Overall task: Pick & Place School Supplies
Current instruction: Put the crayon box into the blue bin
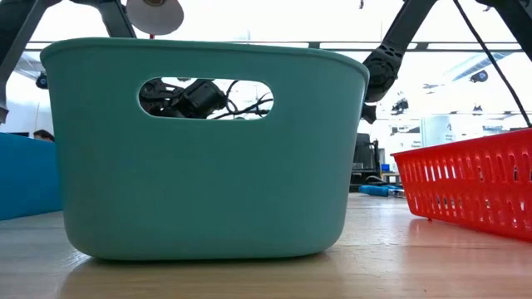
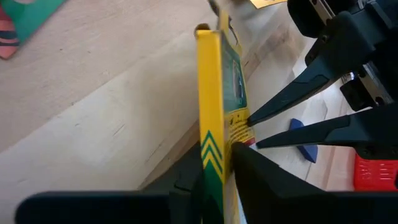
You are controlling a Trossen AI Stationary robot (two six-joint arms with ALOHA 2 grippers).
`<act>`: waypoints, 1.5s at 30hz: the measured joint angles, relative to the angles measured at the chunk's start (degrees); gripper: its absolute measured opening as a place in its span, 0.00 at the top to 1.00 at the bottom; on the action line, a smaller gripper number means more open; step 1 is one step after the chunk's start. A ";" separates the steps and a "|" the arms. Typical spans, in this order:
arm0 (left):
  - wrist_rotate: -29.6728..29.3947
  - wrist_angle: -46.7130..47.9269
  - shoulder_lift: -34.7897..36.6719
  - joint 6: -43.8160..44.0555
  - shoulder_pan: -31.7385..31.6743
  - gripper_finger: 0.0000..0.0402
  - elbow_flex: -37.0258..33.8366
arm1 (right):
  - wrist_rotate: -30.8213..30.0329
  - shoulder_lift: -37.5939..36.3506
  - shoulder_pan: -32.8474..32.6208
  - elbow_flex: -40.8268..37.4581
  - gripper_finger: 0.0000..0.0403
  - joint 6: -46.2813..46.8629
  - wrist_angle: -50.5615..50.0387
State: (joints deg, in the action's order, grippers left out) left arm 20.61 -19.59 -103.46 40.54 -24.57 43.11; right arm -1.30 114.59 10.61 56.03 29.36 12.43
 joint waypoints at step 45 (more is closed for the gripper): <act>0.49 0.13 0.42 2.88 -0.51 0.89 0.20 | -13.33 -17.77 -0.64 -0.67 0.83 -4.76 -15.28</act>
State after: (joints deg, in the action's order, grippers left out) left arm 21.10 -19.46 -103.04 43.42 -25.08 43.31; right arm -14.63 96.81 9.97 55.36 24.61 -2.86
